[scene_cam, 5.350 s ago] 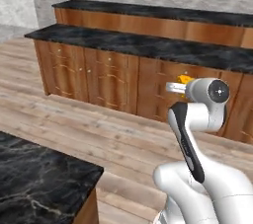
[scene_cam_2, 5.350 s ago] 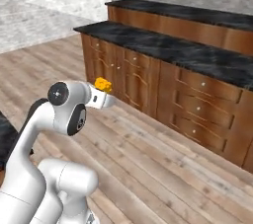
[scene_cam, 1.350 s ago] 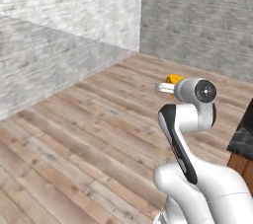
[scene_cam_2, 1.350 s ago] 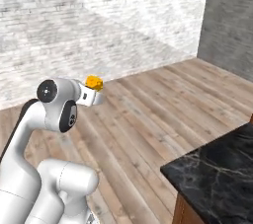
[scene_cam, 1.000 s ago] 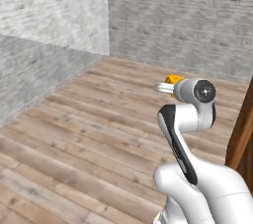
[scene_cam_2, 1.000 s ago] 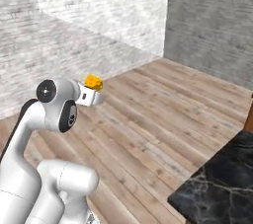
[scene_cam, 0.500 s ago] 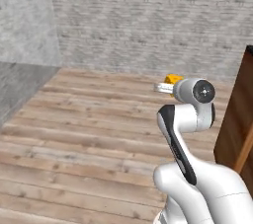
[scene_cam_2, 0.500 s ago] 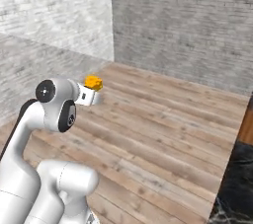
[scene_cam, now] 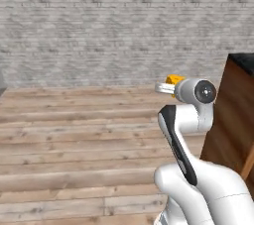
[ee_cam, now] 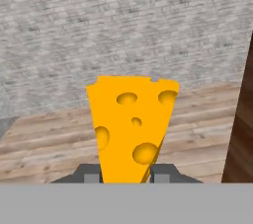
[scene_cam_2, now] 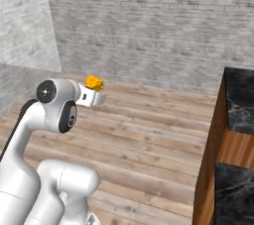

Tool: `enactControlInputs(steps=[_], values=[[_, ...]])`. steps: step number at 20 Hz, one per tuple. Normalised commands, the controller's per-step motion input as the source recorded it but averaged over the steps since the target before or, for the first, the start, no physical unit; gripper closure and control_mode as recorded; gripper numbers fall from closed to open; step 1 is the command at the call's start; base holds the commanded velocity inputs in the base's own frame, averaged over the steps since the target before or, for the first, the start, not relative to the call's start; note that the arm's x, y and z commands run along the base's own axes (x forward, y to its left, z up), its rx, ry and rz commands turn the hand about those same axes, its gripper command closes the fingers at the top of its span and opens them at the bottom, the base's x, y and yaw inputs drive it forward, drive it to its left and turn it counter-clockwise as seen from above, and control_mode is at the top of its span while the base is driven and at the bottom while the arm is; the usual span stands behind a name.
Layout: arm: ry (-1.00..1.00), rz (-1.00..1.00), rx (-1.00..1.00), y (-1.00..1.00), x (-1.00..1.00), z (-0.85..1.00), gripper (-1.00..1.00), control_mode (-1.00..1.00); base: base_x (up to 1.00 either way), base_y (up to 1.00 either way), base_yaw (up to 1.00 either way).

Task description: Take the cheese, steak, and garlic from the fridge and place them on the plate on the dining counter to create an appetizer plate.

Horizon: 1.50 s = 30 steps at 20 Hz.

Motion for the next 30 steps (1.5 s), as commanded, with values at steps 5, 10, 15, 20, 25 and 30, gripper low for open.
enactControlInputs(steps=[5, 10, 15, 20, 25, 30], values=[[0.00, 0.00, 0.00, 0.00, 0.00, 0.00, 1.00, 1.00, 1.00, 0.28, -0.43], [0.00, 0.00, 0.00, 0.00, 0.00, 0.00, 1.00, 1.00, 1.00, 0.36, -0.42], [0.00, 0.00, 0.00, 0.00, 0.00, 0.00, 1.00, 1.00, 1.00, 0.38, -0.42], [0.00, 0.00, 0.00, 0.00, 0.00, 0.00, 1.00, 1.00, 1.00, 0.36, -0.42], [0.00, 0.00, 0.00, 0.00, 0.00, 0.00, 1.00, 1.00, 1.00, 0.35, -0.43], [0.00, 0.00, 0.00, 0.00, 0.00, 0.00, 1.00, 1.00, 1.00, 0.32, -0.45]])
